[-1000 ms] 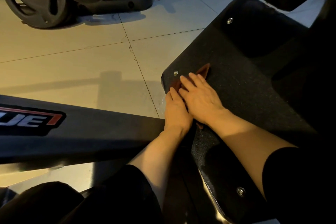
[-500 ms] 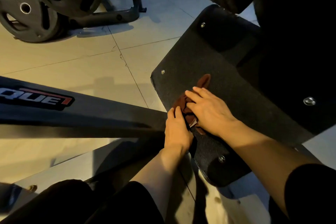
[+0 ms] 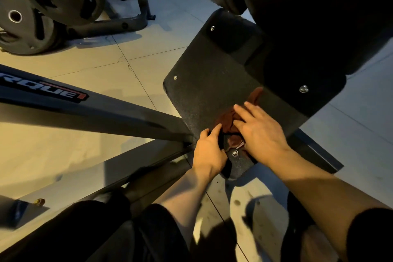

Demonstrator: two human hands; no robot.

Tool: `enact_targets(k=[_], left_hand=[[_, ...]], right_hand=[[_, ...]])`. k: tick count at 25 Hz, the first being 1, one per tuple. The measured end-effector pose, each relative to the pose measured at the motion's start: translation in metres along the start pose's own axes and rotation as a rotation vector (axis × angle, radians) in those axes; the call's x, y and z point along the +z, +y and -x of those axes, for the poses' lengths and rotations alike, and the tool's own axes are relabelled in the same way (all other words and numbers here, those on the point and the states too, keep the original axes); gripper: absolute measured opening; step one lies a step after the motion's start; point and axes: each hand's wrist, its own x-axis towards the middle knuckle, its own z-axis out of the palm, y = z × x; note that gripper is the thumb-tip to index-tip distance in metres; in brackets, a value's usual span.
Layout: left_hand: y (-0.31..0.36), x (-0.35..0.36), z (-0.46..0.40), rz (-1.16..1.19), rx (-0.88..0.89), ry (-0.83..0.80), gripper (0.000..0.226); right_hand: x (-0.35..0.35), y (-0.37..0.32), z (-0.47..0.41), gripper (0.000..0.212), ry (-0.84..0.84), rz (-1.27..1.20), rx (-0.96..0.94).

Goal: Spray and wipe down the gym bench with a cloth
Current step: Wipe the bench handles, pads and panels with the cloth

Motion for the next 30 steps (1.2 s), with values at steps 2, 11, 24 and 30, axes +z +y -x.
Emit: enact_targets(k=[2, 11, 24, 30], left_hand=[[0.007, 0.002, 0.012, -0.002, 0.023, -0.028, 0.069], [0.061, -0.029, 0.062, 0.036, 0.044, -0.042, 0.055], [0.249, -0.128, 0.121, 0.481, 0.462, -0.114, 0.015], [0.309, -0.172, 0.149, 0.344, 0.508, -0.296, 0.042]], right_hand=[[0.001, 0.0, 0.022, 0.057, -0.001, 0.006, 0.066], [-0.025, -0.014, 0.095, 0.045, 0.148, -0.757, 0.277], [-0.217, 0.08, 0.183, 0.021, 0.658, -1.139, 0.526], [-0.283, 0.109, 0.208, 0.048, 0.631, -0.974, 0.622]])
